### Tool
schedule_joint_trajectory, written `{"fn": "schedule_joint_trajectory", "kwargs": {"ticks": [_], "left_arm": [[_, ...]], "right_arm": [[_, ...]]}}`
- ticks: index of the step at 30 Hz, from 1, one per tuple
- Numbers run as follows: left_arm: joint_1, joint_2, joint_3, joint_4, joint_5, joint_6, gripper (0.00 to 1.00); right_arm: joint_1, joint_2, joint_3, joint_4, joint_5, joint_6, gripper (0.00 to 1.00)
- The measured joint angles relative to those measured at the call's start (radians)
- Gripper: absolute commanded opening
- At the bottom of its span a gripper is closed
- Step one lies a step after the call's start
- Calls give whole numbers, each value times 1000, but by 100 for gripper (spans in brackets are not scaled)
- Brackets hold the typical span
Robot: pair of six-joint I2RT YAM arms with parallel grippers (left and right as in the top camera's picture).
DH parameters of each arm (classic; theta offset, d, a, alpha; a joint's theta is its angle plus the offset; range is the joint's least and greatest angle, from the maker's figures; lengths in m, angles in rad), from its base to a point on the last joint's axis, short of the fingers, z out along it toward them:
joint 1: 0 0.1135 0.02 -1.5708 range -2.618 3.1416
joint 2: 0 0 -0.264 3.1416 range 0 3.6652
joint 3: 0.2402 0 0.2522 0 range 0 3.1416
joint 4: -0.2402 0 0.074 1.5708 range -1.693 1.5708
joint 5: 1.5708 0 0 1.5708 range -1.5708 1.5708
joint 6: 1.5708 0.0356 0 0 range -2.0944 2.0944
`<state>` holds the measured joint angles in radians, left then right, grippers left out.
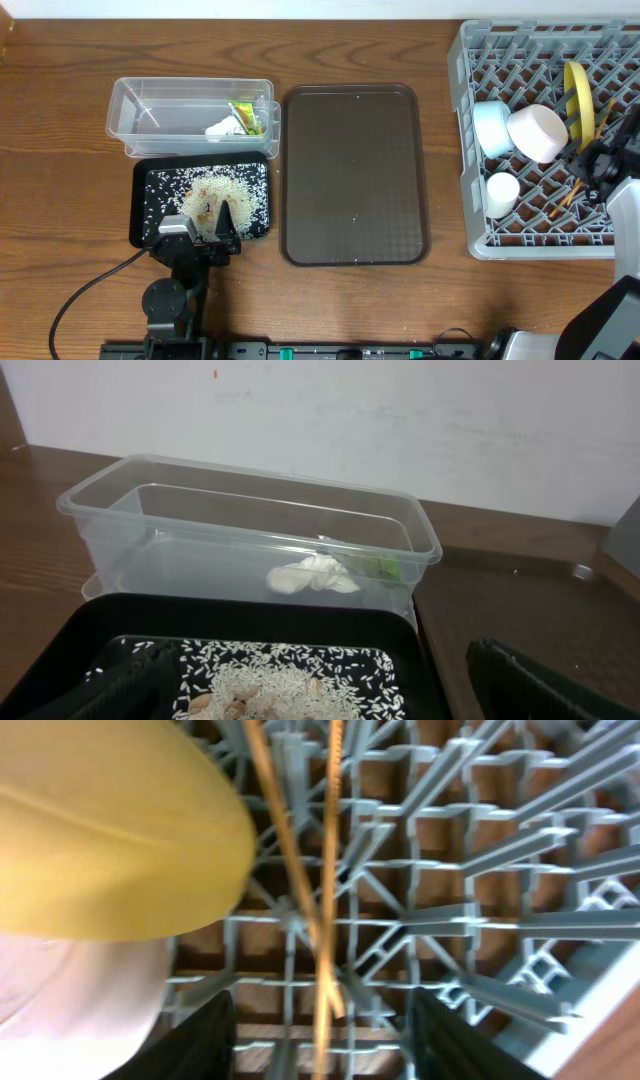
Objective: Sort waste into correct bins and load items into the dishwasher rack
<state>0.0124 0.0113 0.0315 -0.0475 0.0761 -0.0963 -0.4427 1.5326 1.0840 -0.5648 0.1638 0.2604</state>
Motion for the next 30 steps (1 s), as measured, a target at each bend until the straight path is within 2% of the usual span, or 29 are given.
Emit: {"fn": "schedule_joint_trajectory", "kwargs": {"ticks": [5, 14, 16, 17, 23, 30], "left_arm": [[0, 0, 0, 0, 0, 0, 93], [0, 0, 0, 0, 0, 0, 94], [0, 0, 0, 0, 0, 0, 94], [0, 0, 0, 0, 0, 0, 94], [0, 0, 0, 0, 0, 0, 94], [0, 0, 0, 0, 0, 0, 94]], "right_arm": [[14, -103, -2, -24, -110, -4, 59], [208, -525, 0, -121, -492, -22, 67], [276, -587, 1, -141, -590, -42, 74], [304, -607, 0, -148, -620, -48, 99], [458, -667, 0, -179, -731, -72, 99], [492, -668, 0, -241, -745, -89, 99]]}}
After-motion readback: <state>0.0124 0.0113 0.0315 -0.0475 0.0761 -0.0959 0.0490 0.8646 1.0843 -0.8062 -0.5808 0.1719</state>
